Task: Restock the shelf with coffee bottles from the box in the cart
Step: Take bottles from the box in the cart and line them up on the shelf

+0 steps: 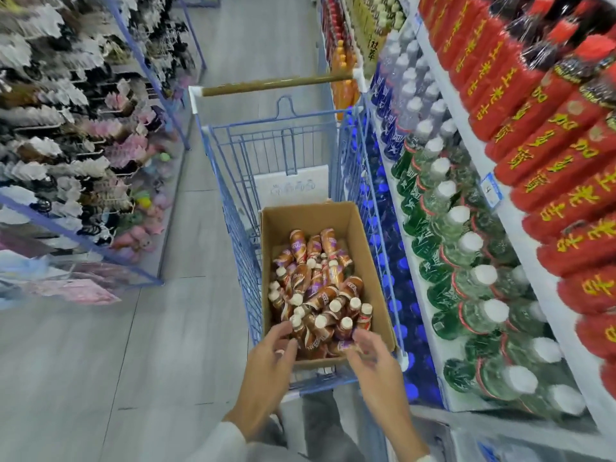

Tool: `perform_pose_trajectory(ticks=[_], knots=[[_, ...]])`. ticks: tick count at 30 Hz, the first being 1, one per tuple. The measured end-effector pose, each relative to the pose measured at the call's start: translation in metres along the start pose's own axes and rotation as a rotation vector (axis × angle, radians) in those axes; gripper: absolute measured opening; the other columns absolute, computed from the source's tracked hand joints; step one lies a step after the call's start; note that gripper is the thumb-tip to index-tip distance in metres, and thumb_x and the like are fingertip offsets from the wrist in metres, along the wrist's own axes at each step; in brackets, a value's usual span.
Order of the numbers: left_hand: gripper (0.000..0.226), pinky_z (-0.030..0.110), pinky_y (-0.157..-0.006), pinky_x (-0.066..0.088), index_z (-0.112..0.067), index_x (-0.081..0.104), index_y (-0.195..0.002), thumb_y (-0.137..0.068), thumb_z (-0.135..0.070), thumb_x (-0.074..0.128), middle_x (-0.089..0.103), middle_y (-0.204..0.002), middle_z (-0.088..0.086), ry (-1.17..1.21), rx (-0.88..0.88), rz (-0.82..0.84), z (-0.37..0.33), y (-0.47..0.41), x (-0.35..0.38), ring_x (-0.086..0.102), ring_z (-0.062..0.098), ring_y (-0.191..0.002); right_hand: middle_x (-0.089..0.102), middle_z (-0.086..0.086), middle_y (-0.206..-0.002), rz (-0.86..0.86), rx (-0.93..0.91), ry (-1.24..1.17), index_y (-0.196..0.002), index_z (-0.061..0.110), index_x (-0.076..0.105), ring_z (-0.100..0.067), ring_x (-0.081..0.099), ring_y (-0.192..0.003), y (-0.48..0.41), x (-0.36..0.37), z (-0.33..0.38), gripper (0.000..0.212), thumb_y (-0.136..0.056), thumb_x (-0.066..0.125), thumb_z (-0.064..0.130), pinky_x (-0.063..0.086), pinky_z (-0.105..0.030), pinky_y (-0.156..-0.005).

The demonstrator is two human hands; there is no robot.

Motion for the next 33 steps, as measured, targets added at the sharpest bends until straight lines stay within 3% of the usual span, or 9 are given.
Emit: perform_pose_trajectory(ticks=[6,9,13,16,21,25,29,33], knots=[[0.034,0.029,-0.093,0.057,-0.028,0.058,-0.135,-0.101,-0.024,0.057,0.070,-0.117,-0.013,-0.087,-0.048,-0.032,0.007,-0.072,0.010,0.066,0.002,-0.106,0.064,0.025,-0.119,0.061,0.072,0.024,-0.117,0.040,0.062,0.007,0.058,-0.113,-0.042,-0.014,0.000,0.024,-0.095,0.068,0.032,0.047,-0.027,-0.100],[0.034,0.027,-0.097,0.050,-0.023,0.060,-0.134,-0.101,-0.016,0.054,0.069,-0.123,-0.005,-0.237,-0.013,-0.010,0.009,-0.128,0.013,0.064,0.012,-0.113,0.064,0.024,-0.119,0.058,0.113,0.024,-0.114,0.042,0.061,0.005,0.058,-0.115,-0.057,-0.014,-0.001,0.023,-0.094,0.069,0.036,0.047,-0.027,-0.101],[0.052,0.033,-0.106,0.047,-0.024,0.056,-0.142,-0.097,0.002,0.050,0.061,-0.138,0.002,-0.398,0.025,0.181,0.010,-0.208,0.022,0.057,0.021,-0.127,0.065,0.019,-0.123,0.050,0.179,0.040,-0.125,0.032,0.062,0.001,0.058,-0.117,-0.067,-0.009,-0.009,0.030,-0.095,0.067,0.033,0.045,-0.023,-0.100],[0.058,0.032,-0.107,0.043,-0.030,0.057,-0.141,-0.095,0.005,0.049,0.056,-0.144,0.000,-0.565,0.021,0.325,0.032,-0.261,0.033,0.053,0.022,-0.132,0.065,0.023,-0.123,0.039,0.242,0.025,-0.127,0.034,0.060,0.003,0.058,-0.118,-0.071,0.000,-0.015,0.032,-0.096,0.067,0.028,0.044,-0.017,-0.097],[0.039,0.033,-0.105,0.045,-0.027,0.062,-0.133,-0.097,-0.010,0.057,0.057,-0.143,0.003,-0.848,0.113,0.546,0.082,-0.311,0.058,0.056,0.025,-0.124,0.065,0.028,-0.119,0.034,0.331,-0.007,-0.122,0.040,0.061,0.005,0.058,-0.114,-0.073,0.028,-0.032,0.032,-0.095,0.068,0.025,0.044,-0.005,-0.084],[0.054,0.034,-0.119,0.027,-0.036,0.063,-0.133,-0.093,0.001,0.060,0.034,-0.161,-0.004,-0.915,0.286,0.611,0.099,-0.326,0.074,0.035,0.029,-0.145,0.065,0.033,-0.113,0.032,0.384,0.018,-0.112,0.044,0.061,0.005,0.060,-0.112,-0.067,0.049,-0.049,0.030,-0.093,0.071,0.023,0.046,-0.016,-0.096],[0.063,0.041,-0.123,0.027,-0.040,0.058,-0.136,-0.089,0.001,0.067,0.023,-0.165,-0.003,-0.968,0.359,0.687,0.108,-0.334,0.079,0.026,0.029,-0.150,0.068,0.023,-0.115,0.047,0.475,0.016,-0.114,0.042,0.060,0.006,0.058,-0.113,-0.054,0.068,-0.057,0.032,-0.091,0.072,0.024,0.044,-0.006,-0.088],[0.075,0.044,-0.126,0.014,-0.040,0.038,-0.151,-0.091,-0.004,0.067,0.009,-0.169,-0.004,-1.087,0.465,0.783,0.115,-0.341,0.081,0.005,0.022,-0.156,0.066,0.023,-0.120,0.079,0.491,0.058,-0.119,0.041,0.059,0.003,0.056,-0.117,-0.050,0.078,-0.055,0.032,-0.091,0.071,0.029,0.042,-0.016,-0.098]])
Point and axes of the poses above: each hand's wrist, its own y-axis away from the middle knuckle, its own x-axis out of the palm, z = x × y, the point moved 4 cm from there along -y, towards the middle knuckle
